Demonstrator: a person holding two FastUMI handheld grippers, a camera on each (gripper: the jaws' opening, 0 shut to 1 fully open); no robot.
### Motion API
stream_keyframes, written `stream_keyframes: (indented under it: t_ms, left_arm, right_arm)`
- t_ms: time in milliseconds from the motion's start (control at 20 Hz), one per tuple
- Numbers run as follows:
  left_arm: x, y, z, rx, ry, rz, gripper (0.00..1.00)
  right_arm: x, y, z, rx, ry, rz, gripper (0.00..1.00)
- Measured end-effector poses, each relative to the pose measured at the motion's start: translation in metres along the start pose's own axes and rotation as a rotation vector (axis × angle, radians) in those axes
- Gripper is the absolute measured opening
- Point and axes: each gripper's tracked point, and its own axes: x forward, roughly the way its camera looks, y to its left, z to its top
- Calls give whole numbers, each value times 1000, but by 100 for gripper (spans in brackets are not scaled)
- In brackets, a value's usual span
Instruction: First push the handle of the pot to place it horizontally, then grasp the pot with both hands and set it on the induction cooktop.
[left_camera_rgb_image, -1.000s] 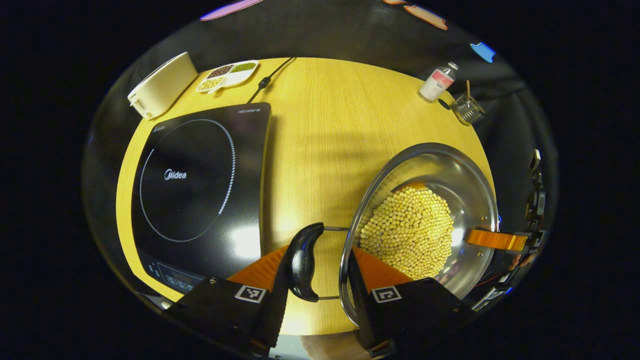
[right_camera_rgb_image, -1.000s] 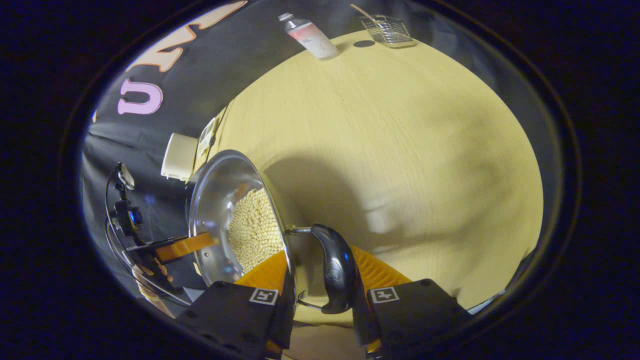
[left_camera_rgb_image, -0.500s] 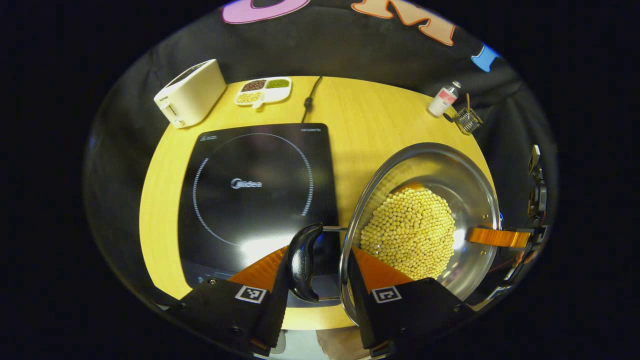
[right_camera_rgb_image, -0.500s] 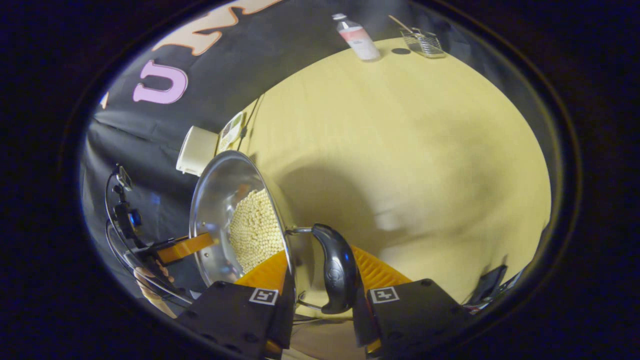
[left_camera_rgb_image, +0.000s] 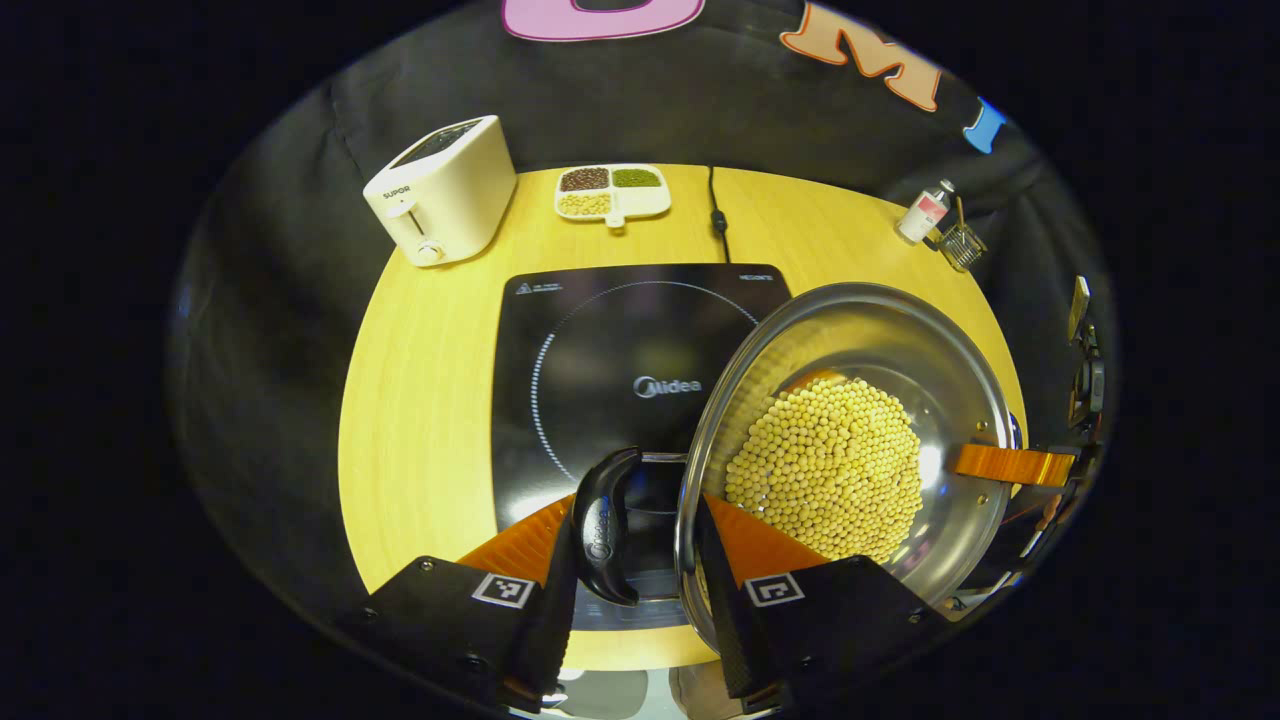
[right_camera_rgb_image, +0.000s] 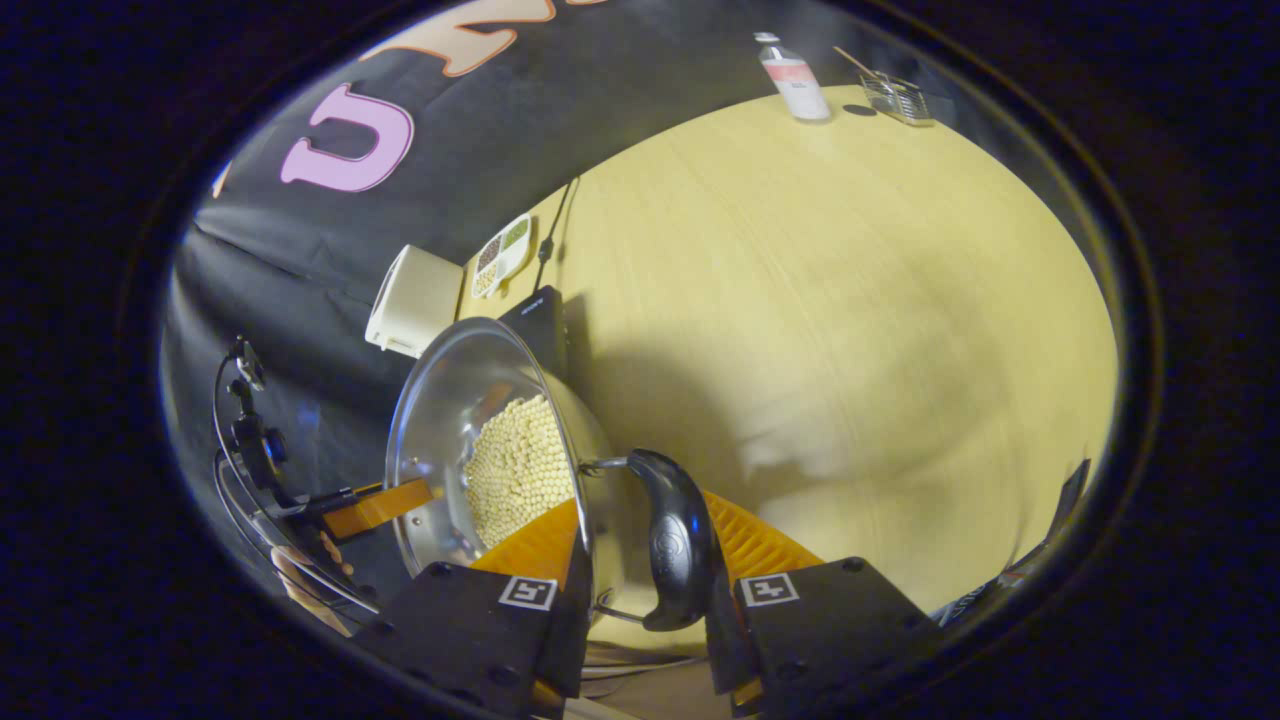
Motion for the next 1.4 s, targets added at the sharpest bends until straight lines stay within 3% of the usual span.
stream_keyframes:
  t_ms: [250, 300, 350, 500, 550, 600, 650, 1200, 1300, 1350, 1400]
  left_arm:
    - [7, 44, 22, 35, -63, 30, 61]
    - [10, 51, 27, 40, -82, 39, 61]
    - [12, 60, 32, 44, -101, 51, 61]
    - [21, 78, 42, 54, -140, 78, 62]
    - [23, 83, 45, 59, -150, 84, 61]
    - [26, 87, 48, 65, -155, 91, 61]
    - [28, 91, 49, 72, -153, 98, 61]
    - [47, 108, 69, 85, -198, 156, 68]
    - [47, 109, 68, 75, -204, 162, 70]
    - [47, 109, 67, 67, -209, 164, 72]
    - [45, 112, 67, 54, -220, 176, 74]
  right_arm:
    - [29, 38, 10, -1, -35, -2, 52]
    - [35, 43, 14, 3, -47, 0, 46]
    - [41, 49, 13, 7, -54, 1, 52]
    - [60, 63, 17, 9, -72, 7, 52]
    - [65, 66, 19, 9, -76, 5, 45]
    - [70, 68, 22, 9, -79, 2, 52]
    - [74, 72, 23, 11, -79, -1, 45]
    - [92, 82, 41, 21, -116, -5, 45]
    - [94, 84, 40, 25, -101, 10, 46]
    - [96, 87, 40, 27, -98, 25, 55]
    - [96, 88, 43, 24, -100, 38, 46]
